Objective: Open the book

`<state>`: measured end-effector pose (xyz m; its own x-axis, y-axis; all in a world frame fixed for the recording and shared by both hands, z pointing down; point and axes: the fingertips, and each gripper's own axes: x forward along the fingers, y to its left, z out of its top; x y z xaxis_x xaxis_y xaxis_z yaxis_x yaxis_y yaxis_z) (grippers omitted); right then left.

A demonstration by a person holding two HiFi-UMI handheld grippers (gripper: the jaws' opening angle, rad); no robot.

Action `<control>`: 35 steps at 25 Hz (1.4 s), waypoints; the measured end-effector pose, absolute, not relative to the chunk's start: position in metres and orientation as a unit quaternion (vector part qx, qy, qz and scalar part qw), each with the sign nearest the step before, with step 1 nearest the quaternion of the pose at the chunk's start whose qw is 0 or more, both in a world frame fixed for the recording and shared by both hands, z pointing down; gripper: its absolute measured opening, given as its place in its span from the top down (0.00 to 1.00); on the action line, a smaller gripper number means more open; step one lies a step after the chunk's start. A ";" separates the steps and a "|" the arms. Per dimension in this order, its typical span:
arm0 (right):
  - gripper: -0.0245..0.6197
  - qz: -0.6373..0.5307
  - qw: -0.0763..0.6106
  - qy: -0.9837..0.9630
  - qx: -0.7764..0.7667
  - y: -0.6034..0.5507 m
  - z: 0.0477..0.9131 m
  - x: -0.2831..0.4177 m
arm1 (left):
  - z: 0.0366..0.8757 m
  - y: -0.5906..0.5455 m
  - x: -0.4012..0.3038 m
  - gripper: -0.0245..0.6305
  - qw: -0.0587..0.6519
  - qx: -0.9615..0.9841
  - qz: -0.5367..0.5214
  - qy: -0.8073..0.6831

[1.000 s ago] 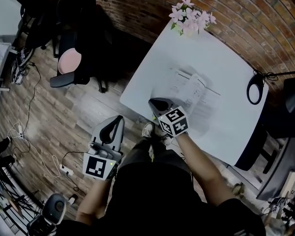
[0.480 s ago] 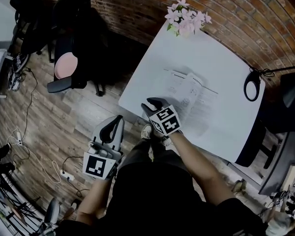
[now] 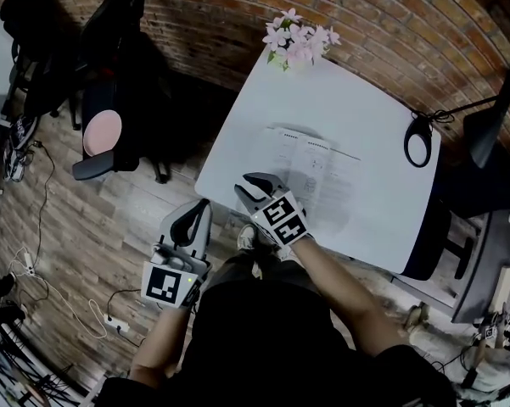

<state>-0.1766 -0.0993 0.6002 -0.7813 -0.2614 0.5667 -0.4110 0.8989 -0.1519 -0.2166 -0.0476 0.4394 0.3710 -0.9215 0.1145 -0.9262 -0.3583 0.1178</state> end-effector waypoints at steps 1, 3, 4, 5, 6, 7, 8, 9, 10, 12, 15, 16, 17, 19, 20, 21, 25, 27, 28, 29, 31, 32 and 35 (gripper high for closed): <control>0.78 0.132 0.275 -0.934 0.185 -0.100 0.597 -0.173 | 0.438 -0.048 -0.214 0.93 0.079 0.827 0.013 -0.557; 0.79 0.127 0.270 -0.933 0.201 -0.103 0.591 -0.161 | 0.430 -0.052 -0.206 0.93 0.064 0.835 0.004 -0.546; 0.80 0.124 0.265 -0.932 0.212 -0.105 0.587 -0.154 | 0.426 -0.054 -0.202 0.93 0.056 0.840 0.000 -0.540; 0.80 0.122 0.261 -0.931 0.223 -0.108 0.583 -0.146 | 0.424 -0.056 -0.198 0.93 0.052 0.844 -0.001 -0.535; 0.81 0.118 0.256 -0.930 0.234 -0.110 0.577 -0.138 | 0.424 -0.056 -0.194 0.93 0.051 0.847 0.002 -0.529; 0.81 0.114 0.252 -0.929 0.246 -0.112 0.572 -0.129 | 0.423 -0.057 -0.190 0.93 0.050 0.850 0.004 -0.525; 0.81 0.110 0.247 -0.927 0.259 -0.115 0.566 -0.119 | 0.422 -0.059 -0.185 0.93 0.047 0.853 0.002 -0.520; 0.82 0.105 0.243 -0.925 0.273 -0.118 0.560 -0.109 | 0.418 -0.061 -0.181 0.93 0.042 0.855 -0.004 -0.517; 0.83 0.101 0.238 -0.922 0.288 -0.121 0.555 -0.098 | 0.415 -0.062 -0.176 0.93 0.038 0.858 -0.010 -0.512; 0.84 0.096 0.231 -0.914 0.318 -0.126 0.547 -0.074 | 0.412 -0.064 -0.166 0.93 0.036 0.864 -0.016 -0.503; 0.87 0.098 0.224 -0.900 0.360 -0.131 0.542 -0.037 | 0.412 -0.063 -0.151 0.93 0.038 0.873 -0.013 -0.487; 0.87 0.101 0.221 -0.895 0.373 -0.132 0.540 -0.025 | 0.411 -0.063 -0.146 0.93 0.036 0.876 -0.014 -0.481; 0.88 0.102 0.218 -0.890 0.386 -0.133 0.538 -0.013 | 0.410 -0.064 -0.141 0.93 0.034 0.880 -0.013 -0.474; 0.89 0.107 0.210 -0.881 0.410 -0.133 0.535 0.009 | 0.412 -0.064 -0.132 0.93 0.041 0.882 -0.003 -0.469; 0.90 0.110 0.207 -0.876 0.421 -0.131 0.534 0.021 | 0.413 -0.064 -0.128 0.93 0.043 0.883 0.000 -0.467; 0.90 0.114 0.204 -0.871 0.432 -0.129 0.533 0.032 | 0.410 -0.064 -0.124 0.93 0.041 0.886 -0.002 -0.463; 0.91 0.134 0.193 -0.847 0.477 -0.119 0.534 0.078 | 0.399 -0.066 -0.108 0.93 0.027 0.893 -0.013 -0.450; 0.92 0.145 0.187 -0.834 0.499 -0.113 0.534 0.102 | 0.401 -0.066 -0.102 0.93 0.036 0.893 -0.002 -0.448; 0.93 0.150 0.183 -0.827 0.510 -0.109 0.533 0.115 | 0.401 -0.066 -0.099 0.93 0.038 0.894 0.000 -0.446; 0.93 0.154 0.179 -0.820 0.522 -0.105 0.531 0.128 | 0.400 -0.066 -0.095 0.93 0.035 0.896 -0.002 -0.443; 0.93 0.158 0.168 -0.805 0.547 -0.100 0.525 0.155 | 0.394 -0.068 -0.086 0.93 0.022 0.901 -0.013 -0.434; 0.93 0.158 0.161 -0.797 0.559 -0.097 0.520 0.168 | 0.393 -0.069 -0.082 0.93 0.021 0.902 -0.013 -0.431; 0.94 0.150 0.139 -0.779 0.593 -0.091 0.499 0.204 | 0.385 -0.073 -0.069 0.93 0.006 0.908 -0.030 -0.418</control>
<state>0.2042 -0.0910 0.4988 -0.2592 -0.8820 0.3937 -0.9650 0.2528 -0.0689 -0.0692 -0.0728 0.3846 0.6488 -0.7594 -0.0495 -0.7587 -0.6505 0.0353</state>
